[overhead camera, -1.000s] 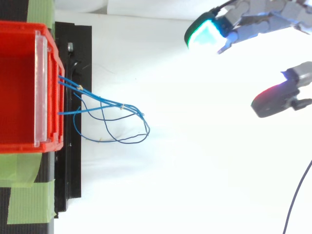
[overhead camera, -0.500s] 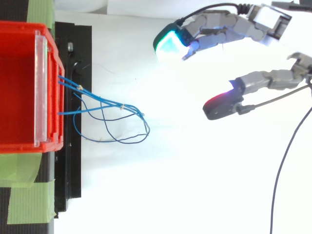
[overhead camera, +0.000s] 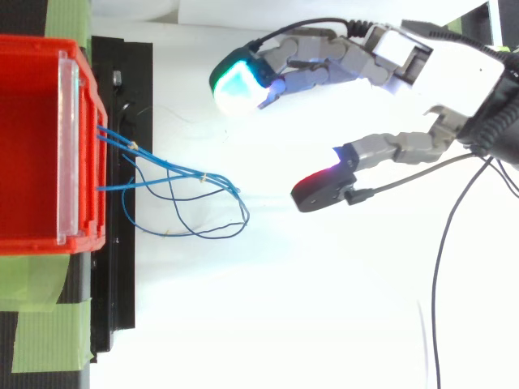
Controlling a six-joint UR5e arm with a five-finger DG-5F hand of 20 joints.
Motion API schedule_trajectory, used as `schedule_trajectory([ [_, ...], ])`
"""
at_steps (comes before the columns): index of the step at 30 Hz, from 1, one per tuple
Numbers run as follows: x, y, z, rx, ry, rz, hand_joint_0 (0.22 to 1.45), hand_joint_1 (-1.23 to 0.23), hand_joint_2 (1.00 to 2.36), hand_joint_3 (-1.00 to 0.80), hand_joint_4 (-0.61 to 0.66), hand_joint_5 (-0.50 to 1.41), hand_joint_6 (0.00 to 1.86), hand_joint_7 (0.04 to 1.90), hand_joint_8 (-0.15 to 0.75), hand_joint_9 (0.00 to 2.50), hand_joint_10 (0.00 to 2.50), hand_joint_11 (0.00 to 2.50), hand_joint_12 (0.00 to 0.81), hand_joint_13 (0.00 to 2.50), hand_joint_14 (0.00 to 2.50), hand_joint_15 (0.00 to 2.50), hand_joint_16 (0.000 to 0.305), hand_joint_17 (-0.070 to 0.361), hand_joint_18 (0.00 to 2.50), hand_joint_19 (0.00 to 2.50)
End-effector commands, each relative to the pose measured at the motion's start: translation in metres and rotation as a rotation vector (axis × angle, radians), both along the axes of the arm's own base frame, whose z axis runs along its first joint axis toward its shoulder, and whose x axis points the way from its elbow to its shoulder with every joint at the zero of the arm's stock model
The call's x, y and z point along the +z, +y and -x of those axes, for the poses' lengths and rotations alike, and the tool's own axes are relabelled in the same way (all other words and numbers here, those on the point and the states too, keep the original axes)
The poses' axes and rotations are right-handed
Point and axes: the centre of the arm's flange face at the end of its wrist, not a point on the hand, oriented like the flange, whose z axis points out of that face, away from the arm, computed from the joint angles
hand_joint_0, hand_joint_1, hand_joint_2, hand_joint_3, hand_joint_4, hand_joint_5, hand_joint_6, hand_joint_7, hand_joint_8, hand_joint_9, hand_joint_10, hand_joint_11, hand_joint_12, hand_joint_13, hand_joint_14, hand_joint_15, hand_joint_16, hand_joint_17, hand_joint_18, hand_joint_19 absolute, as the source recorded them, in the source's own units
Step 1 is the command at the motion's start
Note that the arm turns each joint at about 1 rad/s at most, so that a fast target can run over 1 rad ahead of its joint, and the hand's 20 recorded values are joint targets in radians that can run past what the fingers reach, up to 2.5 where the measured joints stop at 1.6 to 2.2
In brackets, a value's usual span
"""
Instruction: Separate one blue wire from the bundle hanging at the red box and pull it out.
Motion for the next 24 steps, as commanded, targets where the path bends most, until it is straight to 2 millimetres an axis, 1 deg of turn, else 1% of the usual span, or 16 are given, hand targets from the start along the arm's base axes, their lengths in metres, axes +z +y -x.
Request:
schedule_trajectory([
  [1, -0.014, 0.004, -0.016, 0.002, 0.000, -0.006, 0.53, -0.70, 1.00, -0.50, 0.33, -0.17, 0.50, 0.98, 0.284, 0.37, 0.01, 0.35, 0.382, 0.22, 0.01, 0.29, 0.058, 0.129, 0.08, 0.44],
  [2, -0.015, 0.004, -0.020, 0.003, -0.002, -0.011, 0.53, -0.70, 1.00, -0.50, 0.34, -0.17, 0.50, 0.98, 0.284, 0.38, 0.01, 0.34, 0.381, 0.22, 0.01, 0.29, 0.057, 0.129, 0.08, 0.44],
  [4, -0.014, 0.006, -0.022, 0.006, -0.010, -0.013, 0.54, -0.71, 1.00, -0.50, 0.33, -0.17, 0.50, 0.98, 0.283, 0.38, 0.01, 0.34, 0.380, 0.23, 0.01, 0.29, 0.057, 0.129, 0.09, 0.45],
  [9, -0.003, 0.011, -0.032, 0.012, -0.032, -0.011, 0.55, -0.72, 1.00, -0.50, 0.32, -0.16, 0.50, 1.03, 0.282, 0.39, 0.01, 0.36, 0.379, 0.24, 0.01, 0.29, 0.056, 0.127, 0.10, 0.45],
  [10, -0.001, 0.013, -0.034, 0.014, -0.036, -0.003, 0.55, -0.74, 1.00, -0.50, 0.33, -0.16, 0.50, 1.03, 0.289, 0.42, 0.01, 0.34, 0.384, 0.27, 0.01, 0.27, 0.057, 0.128, 0.15, 0.41],
  [14, -0.001, 0.023, -0.037, 0.025, -0.032, 0.023, 0.56, -0.75, 1.00, -0.50, 0.31, -0.15, 0.50, 1.11, 0.288, 0.42, 0.01, 0.34, 0.382, 0.27, 0.01, 0.28, 0.057, 0.128, 0.15, 0.41],
  [20, 0.000, 0.030, -0.038, 0.038, -0.033, 0.032, 0.57, -0.75, 1.00, -0.50, 0.27, -0.14, 0.50, 1.19, 0.286, 0.43, 0.01, 0.35, 0.381, 0.28, 0.01, 0.28, 0.056, 0.127, 0.16, 0.41],
  [24, 0.003, 0.038, -0.041, 0.036, -0.062, 0.025, 0.57, -0.75, 1.00, -0.50, 0.26, -0.14, 0.50, 1.23, 0.288, 0.43, 0.01, 0.36, 0.382, 0.29, 0.01, 0.28, 0.056, 0.127, 0.16, 0.41],
])
